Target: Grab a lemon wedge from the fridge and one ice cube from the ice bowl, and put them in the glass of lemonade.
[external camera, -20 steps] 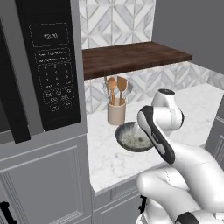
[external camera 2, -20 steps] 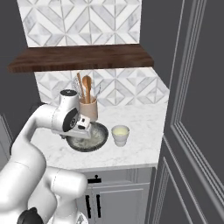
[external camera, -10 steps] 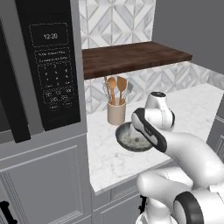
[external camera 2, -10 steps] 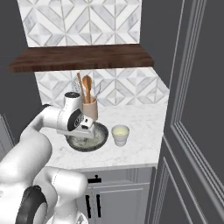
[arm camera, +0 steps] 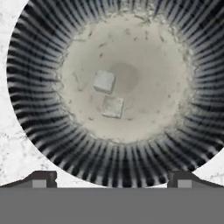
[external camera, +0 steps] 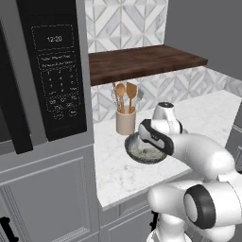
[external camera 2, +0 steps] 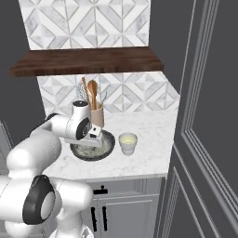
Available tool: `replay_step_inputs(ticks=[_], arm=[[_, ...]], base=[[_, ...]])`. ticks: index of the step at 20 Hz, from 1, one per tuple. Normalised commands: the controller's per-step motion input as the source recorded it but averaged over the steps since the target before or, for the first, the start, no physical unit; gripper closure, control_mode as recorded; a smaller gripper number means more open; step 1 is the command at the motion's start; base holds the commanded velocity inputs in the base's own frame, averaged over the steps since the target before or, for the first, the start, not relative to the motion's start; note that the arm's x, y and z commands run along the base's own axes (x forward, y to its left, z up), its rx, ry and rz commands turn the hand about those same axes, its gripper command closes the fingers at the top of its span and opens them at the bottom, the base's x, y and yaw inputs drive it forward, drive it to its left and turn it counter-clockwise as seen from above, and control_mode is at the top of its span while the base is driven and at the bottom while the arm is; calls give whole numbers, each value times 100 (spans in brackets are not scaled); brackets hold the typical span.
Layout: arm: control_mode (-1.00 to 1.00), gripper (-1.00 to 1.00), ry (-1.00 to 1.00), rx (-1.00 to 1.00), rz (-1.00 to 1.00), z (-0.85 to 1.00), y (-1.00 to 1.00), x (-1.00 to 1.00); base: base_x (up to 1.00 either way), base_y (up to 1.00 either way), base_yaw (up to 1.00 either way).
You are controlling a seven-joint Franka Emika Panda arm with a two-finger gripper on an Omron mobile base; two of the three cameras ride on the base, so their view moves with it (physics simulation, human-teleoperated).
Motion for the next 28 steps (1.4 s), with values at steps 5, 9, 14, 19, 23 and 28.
replay_step_inputs(ticks=[5,9,14,19,23,28], arm=[[-100,-100,0,-1,0,-23,0,35],[-100,-100,1,-1,0,-24,0,30],[-100,-100,2,-1,0,-24,0,26],[-100,-100,3,-2,0,-28,0,20],[-100,100,7,-1,0,-27,4,8],[-100,100,3,0,0,-16,1,6]], base=[[0,0,0],[0,0,0],[0,0,0],[0,0,0],[0,0,0],[0,0,0]])
